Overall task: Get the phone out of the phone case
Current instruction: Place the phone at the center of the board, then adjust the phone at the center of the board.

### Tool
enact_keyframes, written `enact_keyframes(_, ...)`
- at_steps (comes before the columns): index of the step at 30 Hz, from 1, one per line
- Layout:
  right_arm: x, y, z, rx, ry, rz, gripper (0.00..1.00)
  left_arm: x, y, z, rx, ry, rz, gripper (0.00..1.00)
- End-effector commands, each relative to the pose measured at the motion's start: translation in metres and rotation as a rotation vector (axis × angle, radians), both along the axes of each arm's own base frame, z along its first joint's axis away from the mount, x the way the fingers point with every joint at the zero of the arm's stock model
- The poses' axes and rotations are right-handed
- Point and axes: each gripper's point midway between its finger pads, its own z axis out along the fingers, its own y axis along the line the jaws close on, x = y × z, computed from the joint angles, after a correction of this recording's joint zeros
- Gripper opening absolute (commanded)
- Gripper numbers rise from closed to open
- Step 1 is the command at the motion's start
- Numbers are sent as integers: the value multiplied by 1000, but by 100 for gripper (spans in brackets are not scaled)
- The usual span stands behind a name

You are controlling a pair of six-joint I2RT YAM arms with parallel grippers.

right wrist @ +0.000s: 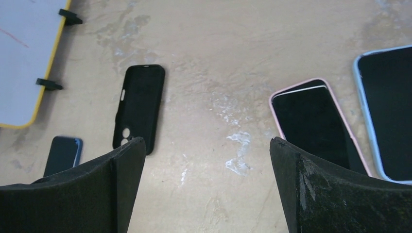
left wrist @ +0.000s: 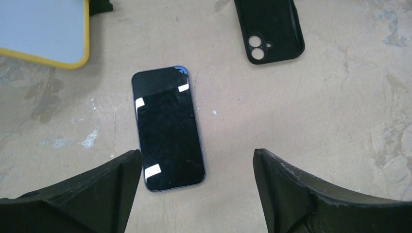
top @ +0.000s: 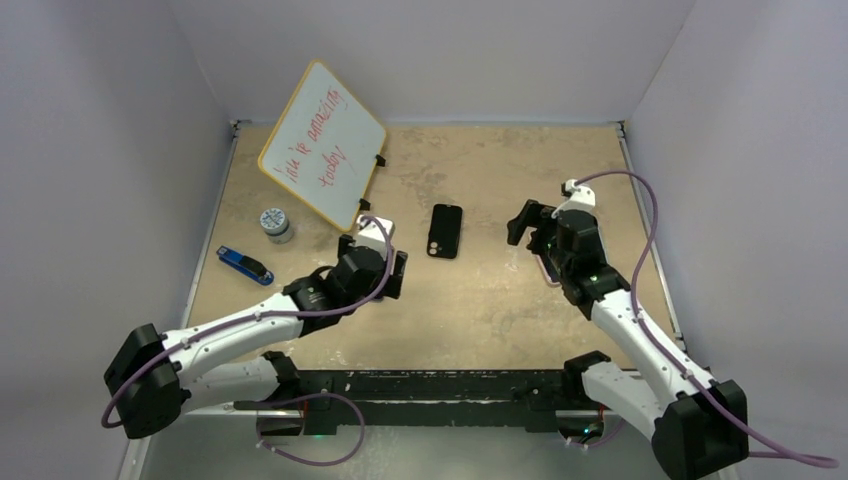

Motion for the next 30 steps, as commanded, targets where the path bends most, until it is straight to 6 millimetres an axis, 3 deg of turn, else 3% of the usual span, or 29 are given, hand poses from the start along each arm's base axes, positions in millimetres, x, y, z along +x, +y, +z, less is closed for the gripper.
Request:
enact_keyframes(1, 3, -19, 14, -66, 27, -94, 99, 2, 3, 12, -110, -50, 23, 87)
enact_keyframes(9, 15, -46, -20, -204, 300, -196, 99, -3, 32, 26, -168, -125, 116, 90)
enact_keyframes(13, 31, -55, -38, -89, 367, -213, 99, -6, 36, 32, -201, -150, 121, 93)
enact_keyframes(22, 65, -97, -68, 51, 439, -269, 99, -7, 47, 38, -224, -187, 158, 96)
enact_keyframes(30, 78, -102, -100, 33, 498, -221, 97, -6, 48, 40, -220, -197, 158, 97)
